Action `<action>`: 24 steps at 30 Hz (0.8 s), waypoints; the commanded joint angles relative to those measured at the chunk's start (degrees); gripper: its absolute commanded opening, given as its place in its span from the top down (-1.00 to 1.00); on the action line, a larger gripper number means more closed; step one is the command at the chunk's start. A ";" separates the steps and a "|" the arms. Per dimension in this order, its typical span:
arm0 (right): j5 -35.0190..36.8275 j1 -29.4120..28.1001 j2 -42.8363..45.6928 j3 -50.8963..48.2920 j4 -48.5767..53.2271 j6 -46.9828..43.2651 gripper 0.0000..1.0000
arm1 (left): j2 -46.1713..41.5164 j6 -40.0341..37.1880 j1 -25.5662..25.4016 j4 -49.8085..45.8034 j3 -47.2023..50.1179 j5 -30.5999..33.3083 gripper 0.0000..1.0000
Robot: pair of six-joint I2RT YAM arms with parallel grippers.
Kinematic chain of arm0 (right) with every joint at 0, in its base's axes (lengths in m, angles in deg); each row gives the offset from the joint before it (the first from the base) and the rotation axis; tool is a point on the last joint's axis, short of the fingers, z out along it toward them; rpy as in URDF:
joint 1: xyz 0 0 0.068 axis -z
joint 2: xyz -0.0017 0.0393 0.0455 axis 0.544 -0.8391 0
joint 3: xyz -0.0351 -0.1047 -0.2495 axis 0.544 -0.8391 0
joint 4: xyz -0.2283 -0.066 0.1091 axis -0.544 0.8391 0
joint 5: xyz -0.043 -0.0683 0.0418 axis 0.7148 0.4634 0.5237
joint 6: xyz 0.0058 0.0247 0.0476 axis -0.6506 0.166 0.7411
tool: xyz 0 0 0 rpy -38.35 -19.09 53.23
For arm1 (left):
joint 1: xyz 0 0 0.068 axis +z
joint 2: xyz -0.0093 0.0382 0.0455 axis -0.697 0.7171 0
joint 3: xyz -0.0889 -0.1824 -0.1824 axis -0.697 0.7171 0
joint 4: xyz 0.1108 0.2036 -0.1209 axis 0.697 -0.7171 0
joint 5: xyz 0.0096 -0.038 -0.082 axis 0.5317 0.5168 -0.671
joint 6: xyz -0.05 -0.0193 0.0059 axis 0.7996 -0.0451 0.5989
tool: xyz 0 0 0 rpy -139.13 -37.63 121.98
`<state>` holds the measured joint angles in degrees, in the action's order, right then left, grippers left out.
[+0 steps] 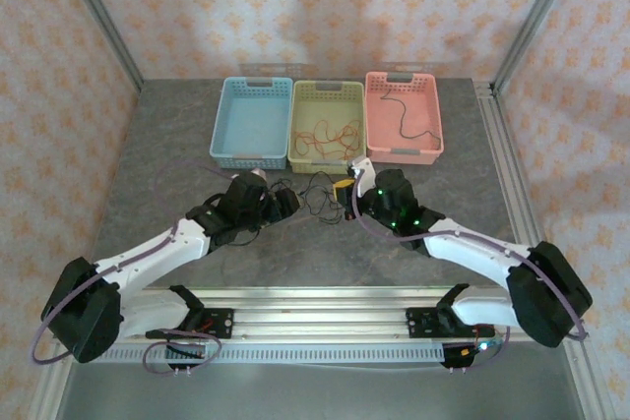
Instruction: Untangle the cables
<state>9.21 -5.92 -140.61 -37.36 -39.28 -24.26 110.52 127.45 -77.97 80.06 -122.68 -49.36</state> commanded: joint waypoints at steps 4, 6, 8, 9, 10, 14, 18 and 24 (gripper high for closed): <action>1.44 -0.41 1.60 -1.57 -4.85 1.05 1.00 | 1.31 8.15 -1.68 6.67 0.66 -1.44 -0.66; 1.27 -0.41 1.60 -1.94 -5.54 1.35 1.00 | 1.96 9.20 -2.46 7.98 0.56 -1.82 -0.67; 0.54 -0.42 1.60 -1.94 -5.59 1.44 1.00 | 2.76 9.67 -3.24 8.39 0.21 -1.47 -0.67; 0.23 -0.41 1.60 -2.00 -5.75 1.54 1.00 | 3.34 9.83 -3.39 8.32 0.02 -0.86 -0.67; -0.31 -0.41 1.58 -2.04 -5.91 1.52 1.00 | 3.83 10.19 -3.40 8.45 -0.10 -0.43 -0.67; -0.60 -0.42 3.57 -2.48 -6.29 1.36 1.00 | 5.64 11.58 -3.40 10.06 -0.71 1.76 -0.67; -0.14 -0.41 4.05 -2.66 -5.94 0.86 1.00 | 7.20 12.36 -3.32 11.16 -2.15 4.28 -0.67; 0.21 -0.41 6.19 -3.78 -6.88 0.83 1.00 | 9.21 11.72 -2.44 10.35 -3.81 6.73 -0.64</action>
<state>9.39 -5.92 -136.50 -39.92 -42.74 -23.39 119.02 138.56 -81.16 89.22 -124.71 -46.04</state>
